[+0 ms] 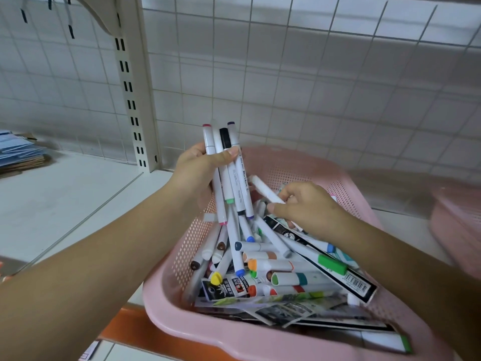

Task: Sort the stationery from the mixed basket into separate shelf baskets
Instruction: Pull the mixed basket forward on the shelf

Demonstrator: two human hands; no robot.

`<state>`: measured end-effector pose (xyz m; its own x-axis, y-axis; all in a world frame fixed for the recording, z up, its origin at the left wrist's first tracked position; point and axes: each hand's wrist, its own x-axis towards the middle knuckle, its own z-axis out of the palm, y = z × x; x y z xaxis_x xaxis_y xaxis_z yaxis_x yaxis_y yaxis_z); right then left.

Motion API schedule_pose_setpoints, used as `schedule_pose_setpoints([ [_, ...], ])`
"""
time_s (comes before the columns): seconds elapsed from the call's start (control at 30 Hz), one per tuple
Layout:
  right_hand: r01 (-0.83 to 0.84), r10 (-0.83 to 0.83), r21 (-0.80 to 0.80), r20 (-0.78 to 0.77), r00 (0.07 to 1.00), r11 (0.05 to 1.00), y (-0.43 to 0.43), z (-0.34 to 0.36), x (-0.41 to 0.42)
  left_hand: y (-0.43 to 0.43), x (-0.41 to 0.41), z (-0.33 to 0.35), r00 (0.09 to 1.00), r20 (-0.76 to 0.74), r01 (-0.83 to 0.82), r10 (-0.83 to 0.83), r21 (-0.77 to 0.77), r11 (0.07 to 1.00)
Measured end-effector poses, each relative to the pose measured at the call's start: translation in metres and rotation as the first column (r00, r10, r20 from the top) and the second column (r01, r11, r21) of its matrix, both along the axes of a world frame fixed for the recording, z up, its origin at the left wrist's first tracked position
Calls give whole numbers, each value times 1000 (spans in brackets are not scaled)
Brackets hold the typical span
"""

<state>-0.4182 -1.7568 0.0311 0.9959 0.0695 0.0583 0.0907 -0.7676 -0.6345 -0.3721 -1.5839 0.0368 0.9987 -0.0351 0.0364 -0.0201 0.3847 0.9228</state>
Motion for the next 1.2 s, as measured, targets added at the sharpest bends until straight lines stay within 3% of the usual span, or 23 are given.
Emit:
schedule_pose_setpoints([
  [0.13, -58, 41, 186, 95, 995, 981, 2, 1, -3, 0, 0, 1, 1000, -5, -8, 7, -13, 1000],
  [0.27, -171, 152, 190, 111, 982, 967, 7, -3, -2, -2, -4, 2, 997, -19, 73, -73, 9, 997],
  [0.53, -212, 190, 232, 113, 975, 949, 11, -10, 4, -6, -7, 4, 982, -41, 189, -186, 78, 979],
  [0.93, -206, 171, 201, 178, 969, 958, 17, -15, 7, -8, -6, 1, 953, -89, 297, -289, 102, 949],
  [1.2, -183, 164, 65, 223, 961, 981, 14, -15, 13, -10, -3, 0, 971, -60, 240, -233, 164, 957],
])
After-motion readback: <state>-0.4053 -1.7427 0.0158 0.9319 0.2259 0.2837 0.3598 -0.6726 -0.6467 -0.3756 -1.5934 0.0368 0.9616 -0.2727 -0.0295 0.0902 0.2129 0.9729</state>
